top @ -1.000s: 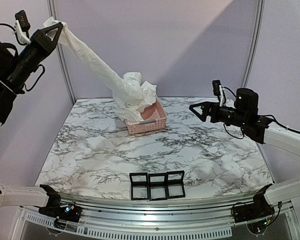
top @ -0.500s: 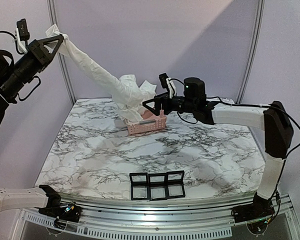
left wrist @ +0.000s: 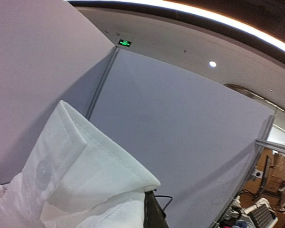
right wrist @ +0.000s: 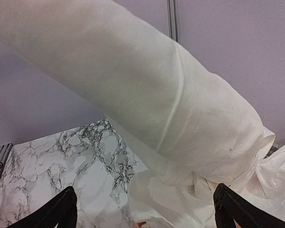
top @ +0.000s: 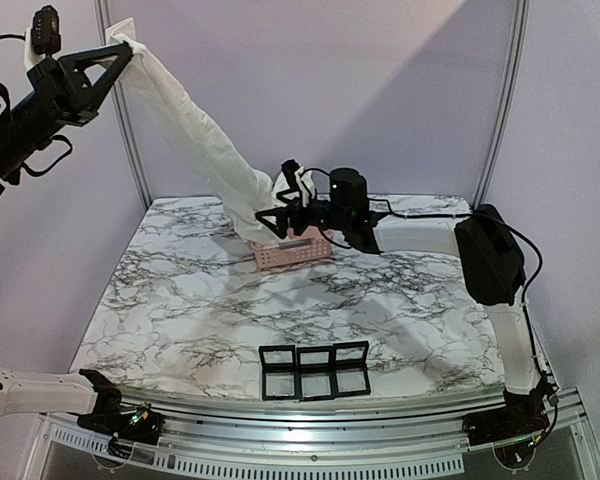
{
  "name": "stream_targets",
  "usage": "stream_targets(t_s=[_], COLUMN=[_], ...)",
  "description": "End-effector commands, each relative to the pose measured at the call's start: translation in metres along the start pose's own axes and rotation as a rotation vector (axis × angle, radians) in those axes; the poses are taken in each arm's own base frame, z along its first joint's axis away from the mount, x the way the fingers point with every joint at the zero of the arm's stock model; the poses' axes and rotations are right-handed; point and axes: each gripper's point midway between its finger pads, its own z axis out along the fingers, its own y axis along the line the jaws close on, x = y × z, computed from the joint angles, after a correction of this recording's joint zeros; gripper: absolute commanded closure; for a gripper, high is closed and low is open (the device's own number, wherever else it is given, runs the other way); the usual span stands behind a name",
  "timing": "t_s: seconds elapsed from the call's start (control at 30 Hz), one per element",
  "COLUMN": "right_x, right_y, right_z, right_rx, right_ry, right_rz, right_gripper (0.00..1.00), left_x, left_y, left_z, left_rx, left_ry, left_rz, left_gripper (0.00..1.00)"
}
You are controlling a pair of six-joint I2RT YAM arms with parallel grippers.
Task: Remove the brooch from the garment
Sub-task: Pick up the crumped clothing from the bin.
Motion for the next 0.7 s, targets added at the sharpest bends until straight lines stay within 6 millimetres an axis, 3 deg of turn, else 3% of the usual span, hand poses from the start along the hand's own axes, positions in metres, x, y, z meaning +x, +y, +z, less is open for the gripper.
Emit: stream_targets(t_s=[0.0,0.13,0.47,0.6,0.67], right_x=[-0.006,-0.007,-0.046,-0.055,-0.053], right_y=[0.014,0.014,0.021,0.042,0.055], right_z=[0.023,0.031,0.035,0.038,0.041], right_rx=[0.011,0.045,0.134,0.088,0.049], right_ry=[-0.078,-0.141,-0.321,-0.337,-0.319], right_rz=[-0.103,-0.136,-0.174,-0.227,-0.234], right_gripper=[0.01,0.01,0.01,0.02,0.14], left_x=[-0.004,-0.005,0.01,0.015,0.018], left_y=[-0.046,-0.067,-0.078,-0.081,-0.079], left_z=[0.001,-0.002,-0.008,-0.011,-0.01], left_rx=[0.26,0.39,0.509,0.536,0.53], left_ry=[0.048,0.072,0.143,0.163,0.176], left_rz=[-0.063,-0.103,-0.182,-0.191,-0.189], left_gripper=[1.0,1.0,1.0,1.0,1.0])
